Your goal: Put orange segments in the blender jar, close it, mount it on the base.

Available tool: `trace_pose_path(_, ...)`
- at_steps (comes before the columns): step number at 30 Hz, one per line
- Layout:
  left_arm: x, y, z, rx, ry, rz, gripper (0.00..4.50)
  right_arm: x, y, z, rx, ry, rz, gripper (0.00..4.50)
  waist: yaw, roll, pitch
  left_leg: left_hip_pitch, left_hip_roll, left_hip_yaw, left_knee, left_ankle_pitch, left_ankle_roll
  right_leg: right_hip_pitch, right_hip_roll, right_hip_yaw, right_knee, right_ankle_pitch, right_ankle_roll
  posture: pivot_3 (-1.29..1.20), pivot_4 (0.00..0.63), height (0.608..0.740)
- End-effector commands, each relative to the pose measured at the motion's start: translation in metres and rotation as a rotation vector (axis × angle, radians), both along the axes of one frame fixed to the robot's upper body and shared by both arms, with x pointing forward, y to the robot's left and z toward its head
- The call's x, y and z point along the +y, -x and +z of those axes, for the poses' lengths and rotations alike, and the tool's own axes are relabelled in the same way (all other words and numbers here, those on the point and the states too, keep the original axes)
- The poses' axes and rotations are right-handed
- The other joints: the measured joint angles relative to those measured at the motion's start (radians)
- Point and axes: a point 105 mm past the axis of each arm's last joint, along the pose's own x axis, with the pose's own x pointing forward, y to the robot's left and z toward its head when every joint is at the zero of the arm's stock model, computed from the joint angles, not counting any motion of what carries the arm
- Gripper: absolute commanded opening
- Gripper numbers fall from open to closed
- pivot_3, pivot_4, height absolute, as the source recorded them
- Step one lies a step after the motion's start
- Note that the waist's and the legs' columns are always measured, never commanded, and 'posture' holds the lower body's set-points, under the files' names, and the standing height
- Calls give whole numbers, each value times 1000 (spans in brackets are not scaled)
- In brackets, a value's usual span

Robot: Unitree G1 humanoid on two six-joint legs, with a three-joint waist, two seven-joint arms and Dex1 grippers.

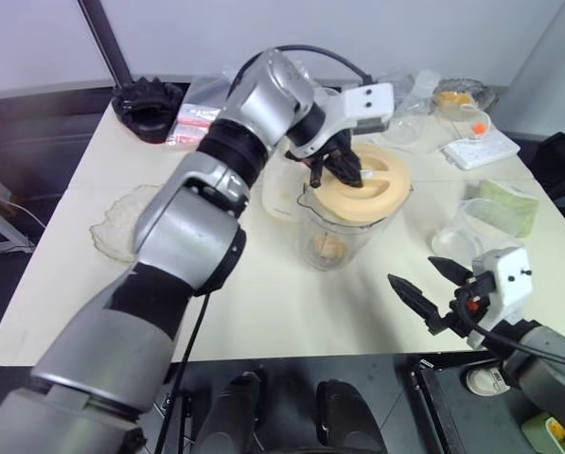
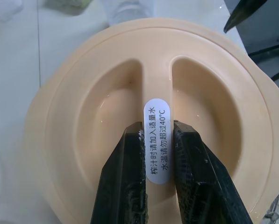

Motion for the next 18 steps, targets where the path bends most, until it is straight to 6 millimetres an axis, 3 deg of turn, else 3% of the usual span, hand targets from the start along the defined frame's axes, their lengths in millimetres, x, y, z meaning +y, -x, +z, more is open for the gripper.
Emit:
trace_pose_path(1,-2,2,1,-45,-26,-30,243,6,3,7,-41,-1,9,4500,6,0,0,0,0,0,0,0,0,0,0,0,0,0,0,0,150,740)
trace_pose_path(6,-3,8,-10,9,-49,-62,243,4,-3,5,-47,7,-11,4500,8,0,0,1,0,0,1,0,0,1,0,0,0,0,0,0,150,740)
trace_pose_path(14,5,9,-9,6,-73,-90,243,2,-10,-1,-50,14,-31,4500,9,1,0,1,0,0,1,0,0,2,0,0,0,0,0,0,150,740)
trace_pose_path(18,7,6,-22,17,-86,-69,243,1,-23,-19,-21,43,-28,4500,7,1,-1,2,0,0,1,0,0,2,1,0,0,0,0,0,150,740)
